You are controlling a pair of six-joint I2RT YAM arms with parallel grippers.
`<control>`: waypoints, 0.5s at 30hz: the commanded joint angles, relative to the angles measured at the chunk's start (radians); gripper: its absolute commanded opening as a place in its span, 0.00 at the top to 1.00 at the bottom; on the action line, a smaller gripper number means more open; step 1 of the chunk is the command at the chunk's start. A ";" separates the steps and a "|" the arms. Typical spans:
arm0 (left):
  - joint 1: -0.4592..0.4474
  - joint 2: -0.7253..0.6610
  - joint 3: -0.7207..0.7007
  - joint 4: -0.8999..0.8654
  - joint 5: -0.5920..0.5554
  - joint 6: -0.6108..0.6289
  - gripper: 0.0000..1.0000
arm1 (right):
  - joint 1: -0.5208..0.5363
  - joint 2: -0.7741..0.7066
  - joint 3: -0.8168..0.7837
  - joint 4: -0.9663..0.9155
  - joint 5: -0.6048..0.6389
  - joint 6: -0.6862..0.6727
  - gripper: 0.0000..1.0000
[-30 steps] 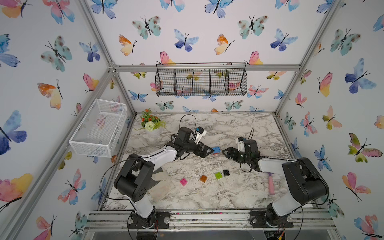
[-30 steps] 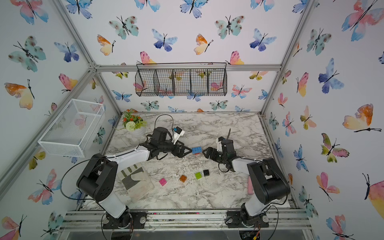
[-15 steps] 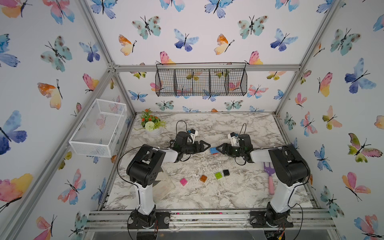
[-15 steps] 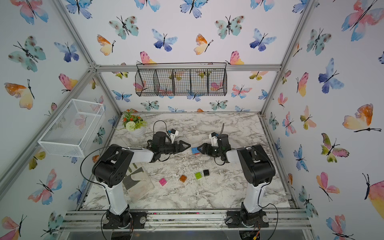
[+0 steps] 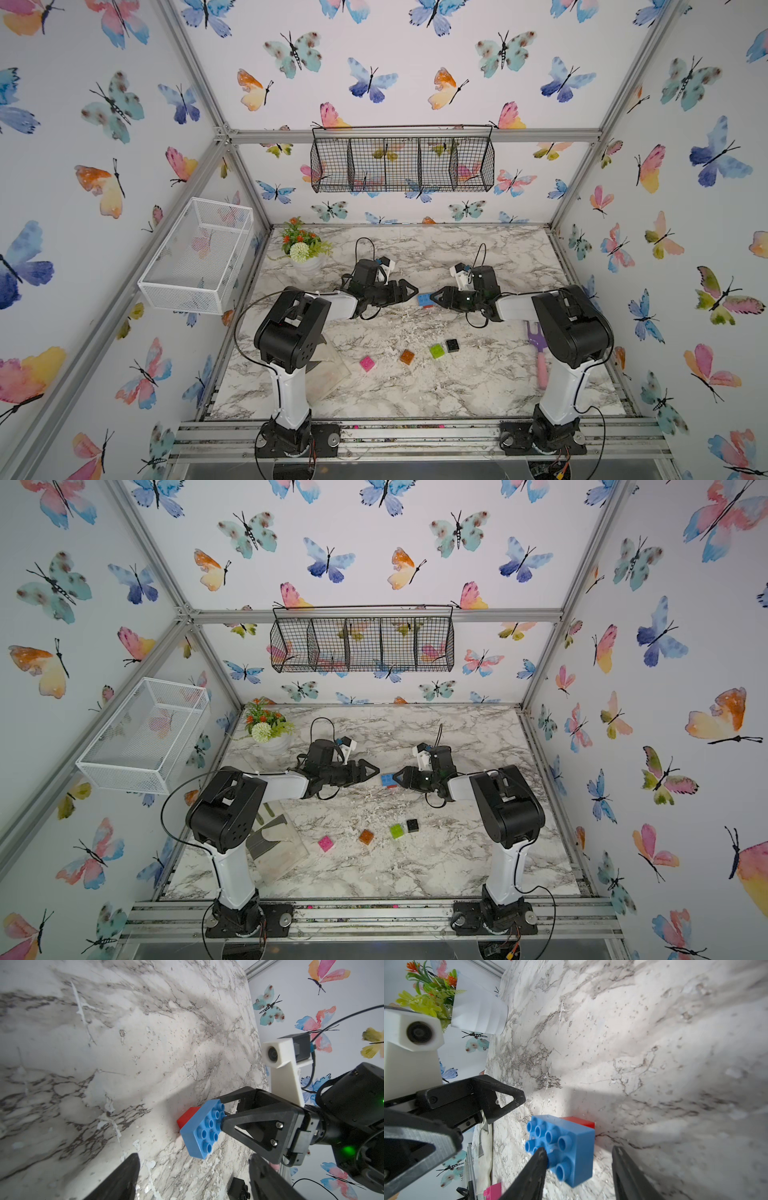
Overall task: Assemble the letter v with lego
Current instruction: Adjust the lego brick at the center of the board.
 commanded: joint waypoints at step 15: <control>-0.029 0.049 0.061 -0.090 -0.008 0.046 0.22 | 0.073 -0.020 0.027 -0.334 0.269 -0.024 0.46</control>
